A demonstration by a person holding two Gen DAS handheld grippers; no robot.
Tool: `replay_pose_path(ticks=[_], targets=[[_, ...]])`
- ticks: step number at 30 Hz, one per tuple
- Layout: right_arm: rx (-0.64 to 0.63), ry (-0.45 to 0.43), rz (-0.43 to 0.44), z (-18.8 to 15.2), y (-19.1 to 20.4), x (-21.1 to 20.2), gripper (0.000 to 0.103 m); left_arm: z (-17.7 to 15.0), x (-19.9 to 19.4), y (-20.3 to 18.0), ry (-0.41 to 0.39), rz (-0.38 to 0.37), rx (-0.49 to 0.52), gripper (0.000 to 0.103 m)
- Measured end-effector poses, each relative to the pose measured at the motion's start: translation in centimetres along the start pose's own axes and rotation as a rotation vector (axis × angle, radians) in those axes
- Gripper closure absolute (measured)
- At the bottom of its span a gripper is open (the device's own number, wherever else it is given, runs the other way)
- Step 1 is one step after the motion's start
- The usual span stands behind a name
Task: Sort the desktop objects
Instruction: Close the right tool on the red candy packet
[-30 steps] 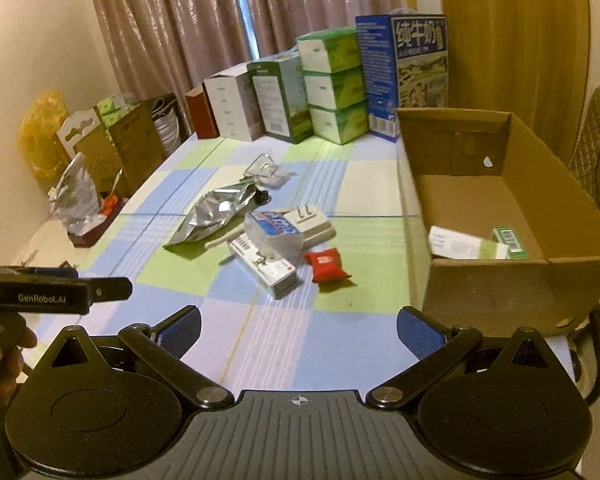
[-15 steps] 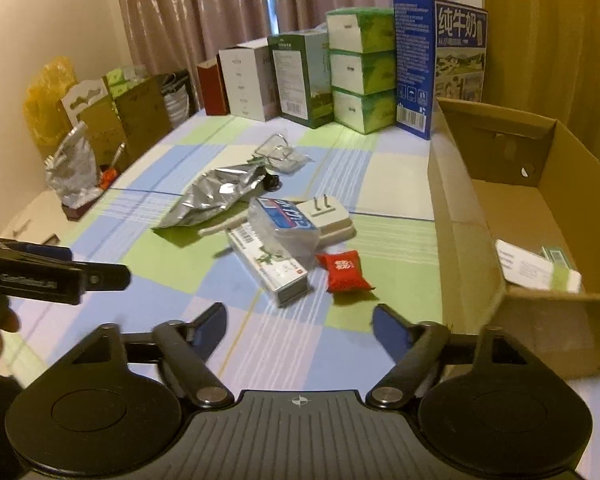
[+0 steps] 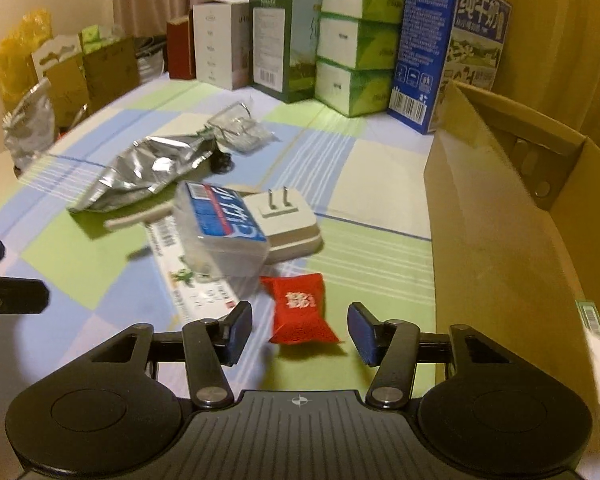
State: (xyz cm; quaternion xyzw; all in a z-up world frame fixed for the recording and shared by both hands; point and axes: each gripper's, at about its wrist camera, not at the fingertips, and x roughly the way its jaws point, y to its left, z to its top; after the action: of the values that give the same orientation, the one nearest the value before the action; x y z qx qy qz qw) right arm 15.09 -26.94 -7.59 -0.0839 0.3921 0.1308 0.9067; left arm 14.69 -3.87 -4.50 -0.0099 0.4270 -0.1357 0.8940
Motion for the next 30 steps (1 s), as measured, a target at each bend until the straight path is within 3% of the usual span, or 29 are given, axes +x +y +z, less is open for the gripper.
replay_pose_path(ticks=[7, 15, 26, 30], targets=[[-0.004, 0.035, 0.028, 0.4, -0.9, 2.4, 0.054, 0.5, 1.9, -0.1, 0.010, -0.025, -0.002, 0.001], [0.000, 0.061, 0.061, 0.2, -0.8, 3.1, 0.073, 0.8, 3.7, -0.4, 0.021, -0.044, -0.013, 0.001], [-0.089, 0.067, 0.249, -1.4, 4.4, 1.0, 0.077, 0.5, 2.8, 0.4, 0.016, -0.040, -0.029, 0.001], [-0.101, 0.050, 0.162, -2.3, 4.5, 0.4, 0.077, 0.3, 2.8, 0.1, 0.013, -0.054, -0.024, 0.001]])
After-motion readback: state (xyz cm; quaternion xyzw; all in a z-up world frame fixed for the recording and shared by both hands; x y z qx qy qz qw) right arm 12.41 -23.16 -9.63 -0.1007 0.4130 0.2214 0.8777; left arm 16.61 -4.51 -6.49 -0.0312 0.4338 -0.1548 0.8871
